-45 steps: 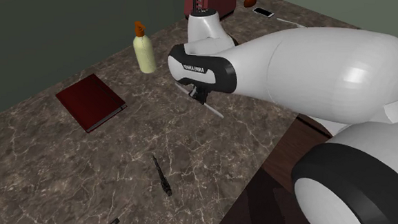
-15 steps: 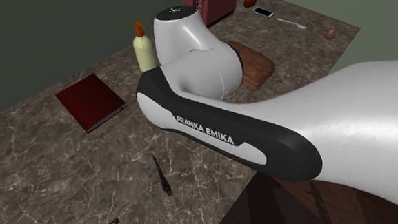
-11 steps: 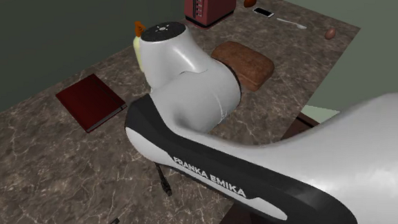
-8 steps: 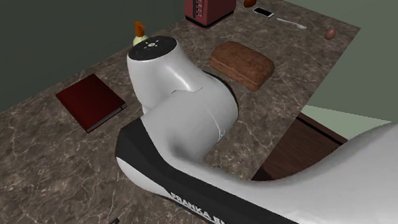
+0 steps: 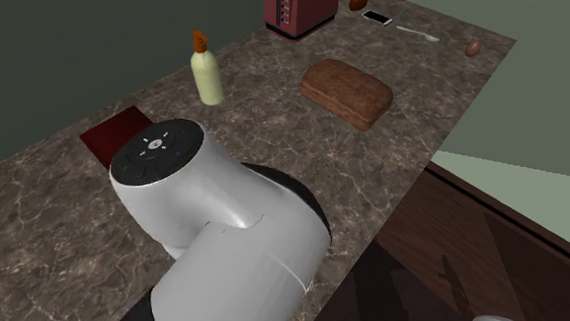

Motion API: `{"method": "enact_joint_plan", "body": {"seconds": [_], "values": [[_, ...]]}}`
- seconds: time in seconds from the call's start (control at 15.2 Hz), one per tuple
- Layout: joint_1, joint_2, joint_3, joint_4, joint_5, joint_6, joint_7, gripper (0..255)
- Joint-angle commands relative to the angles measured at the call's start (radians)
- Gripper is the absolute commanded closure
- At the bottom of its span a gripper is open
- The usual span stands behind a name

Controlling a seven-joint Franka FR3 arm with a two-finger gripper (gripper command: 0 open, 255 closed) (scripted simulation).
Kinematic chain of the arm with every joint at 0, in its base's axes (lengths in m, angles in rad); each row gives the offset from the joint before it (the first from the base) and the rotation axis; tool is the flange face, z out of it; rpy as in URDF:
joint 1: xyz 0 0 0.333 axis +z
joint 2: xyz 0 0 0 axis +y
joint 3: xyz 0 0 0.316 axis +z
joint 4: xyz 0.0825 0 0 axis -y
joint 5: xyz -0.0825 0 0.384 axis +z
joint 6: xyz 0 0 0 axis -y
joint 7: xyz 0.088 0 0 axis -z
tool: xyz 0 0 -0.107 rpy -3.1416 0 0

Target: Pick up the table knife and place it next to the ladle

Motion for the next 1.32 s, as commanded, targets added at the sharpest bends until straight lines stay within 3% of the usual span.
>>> {"method": "enact_joint_plan", "body": {"seconds": [0.0, 0.4, 1.25], "values": [[0.025, -0.015, 0.037, -0.008, 0.023, -0.004, 0.051, 255], [0.097, -0.034, 0.149, -0.011, 0.088, -0.008, 0.198, 255], [0.099, 0.034, 0.176, -0.136, 0.096, 0.185, 0.198, 255]]}}
